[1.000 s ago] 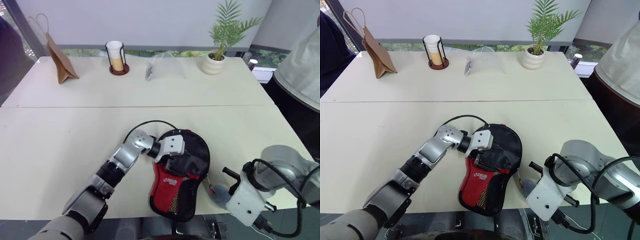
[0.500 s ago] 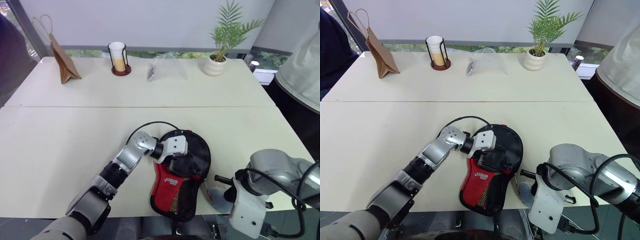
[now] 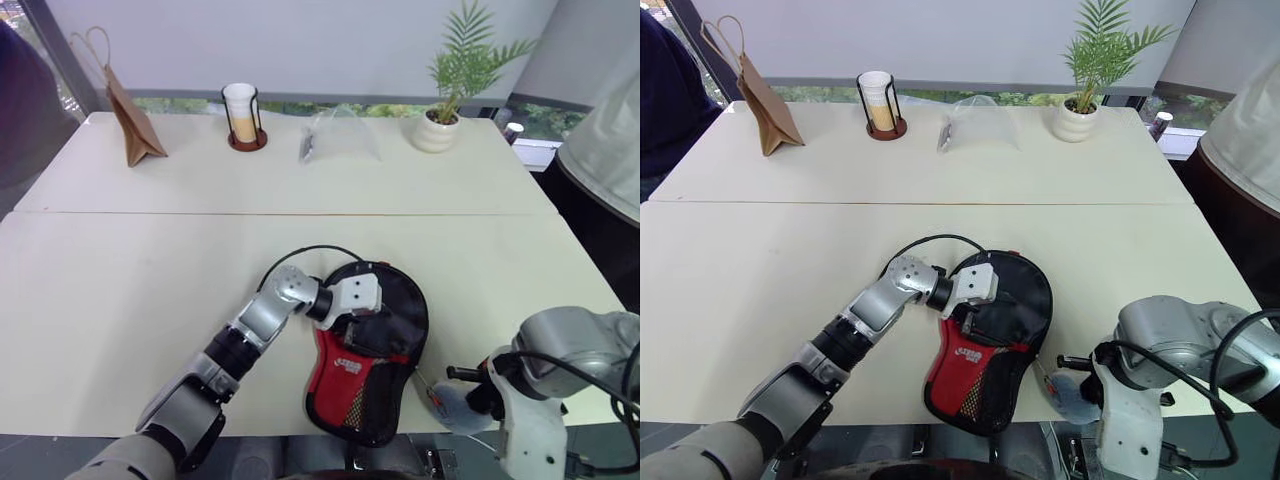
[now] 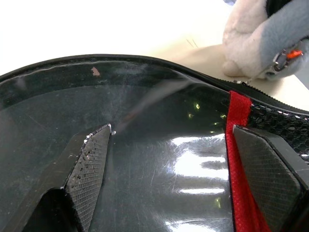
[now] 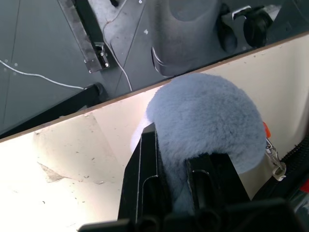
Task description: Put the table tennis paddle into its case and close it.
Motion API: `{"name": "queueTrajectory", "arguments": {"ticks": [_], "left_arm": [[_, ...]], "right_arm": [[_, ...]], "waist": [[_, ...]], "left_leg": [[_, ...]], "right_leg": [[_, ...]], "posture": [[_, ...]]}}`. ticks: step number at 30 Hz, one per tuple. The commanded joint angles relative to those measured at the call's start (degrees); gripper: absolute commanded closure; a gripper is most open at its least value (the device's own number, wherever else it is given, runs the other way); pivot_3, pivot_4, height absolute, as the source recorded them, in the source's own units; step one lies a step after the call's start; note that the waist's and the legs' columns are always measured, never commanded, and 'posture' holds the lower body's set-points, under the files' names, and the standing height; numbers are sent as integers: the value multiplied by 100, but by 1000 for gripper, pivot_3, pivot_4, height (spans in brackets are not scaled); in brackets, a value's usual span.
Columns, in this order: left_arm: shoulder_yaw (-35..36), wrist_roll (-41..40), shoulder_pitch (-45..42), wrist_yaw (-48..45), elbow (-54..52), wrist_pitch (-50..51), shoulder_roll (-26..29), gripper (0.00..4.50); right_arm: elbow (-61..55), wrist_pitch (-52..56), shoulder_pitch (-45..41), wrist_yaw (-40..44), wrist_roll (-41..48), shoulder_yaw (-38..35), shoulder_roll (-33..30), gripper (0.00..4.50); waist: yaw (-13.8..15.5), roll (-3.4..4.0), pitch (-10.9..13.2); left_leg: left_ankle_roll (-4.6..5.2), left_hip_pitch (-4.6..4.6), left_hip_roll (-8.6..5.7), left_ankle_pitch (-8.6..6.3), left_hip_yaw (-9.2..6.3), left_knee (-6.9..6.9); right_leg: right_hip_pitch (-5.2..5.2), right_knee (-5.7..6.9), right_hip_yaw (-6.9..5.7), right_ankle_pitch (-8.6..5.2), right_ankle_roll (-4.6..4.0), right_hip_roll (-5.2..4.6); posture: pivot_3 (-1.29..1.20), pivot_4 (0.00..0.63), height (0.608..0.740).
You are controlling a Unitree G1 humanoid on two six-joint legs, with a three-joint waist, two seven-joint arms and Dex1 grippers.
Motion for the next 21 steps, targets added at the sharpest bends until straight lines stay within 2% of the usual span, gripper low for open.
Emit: {"name": "queueTrajectory", "arguments": {"ticks": [1, 6, 10, 14, 16, 21], "left_arm": [[-392, 390, 314, 57, 553, 520, 168, 323], [-382, 379, 282, 96, 563, 560, 148, 323], [-375, 373, 271, 108, 567, 575, 160, 323], [-381, 365, 288, 126, 512, 631, 175, 323], [-390, 353, 304, 135, 457, 673, 194, 323], [-399, 334, 340, 146, 347, 753, 262, 323]], "right_arm": [[-98, -386, 334, 64, 31, 404, -198, 4462], [-251, -450, 439, -22, -135, 482, -129, 4462], [-290, -515, 429, -106, -483, 630, 203, 4462], [-276, -601, 436, -175, -939, 859, 710, 4462], [-191, -645, 472, -200, -1206, 982, 961, 4462], [189, -881, 583, -344, -1840, 1224, 1496, 4462]], "waist": [[12, 0, 0], [84, -1, -1], [102, -21, -12], [94, -90, -53], [78, -129, -76], [-48, -203, -122]], "left_leg": [[3, 0, -2, -5, 0, 0], [13, 0, -7, -15, -2, 2], [13, 2, -8, -17, -3, 2], [2, 24, 5, -25, -8, -1], [-20, 71, 20, -39, -15, -3], [-70, 108, 44, -69, -73, -5]], "right_leg": [[1, 0, 0, -2, 3, -1], [8, -5, 0, -12, 16, -3], [8, -7, -1, -13, 18, 0], [24, -6, -7, -20, 13, 19], [66, -6, -15, -46, 24, 27], [111, -12, -35, -52, 20, 19]], "posture": [[0, 150, 740], [0, 150, 740], [0, 150, 740], [0, 150, 740], [0, 150, 740], [0, 150, 740]]}}
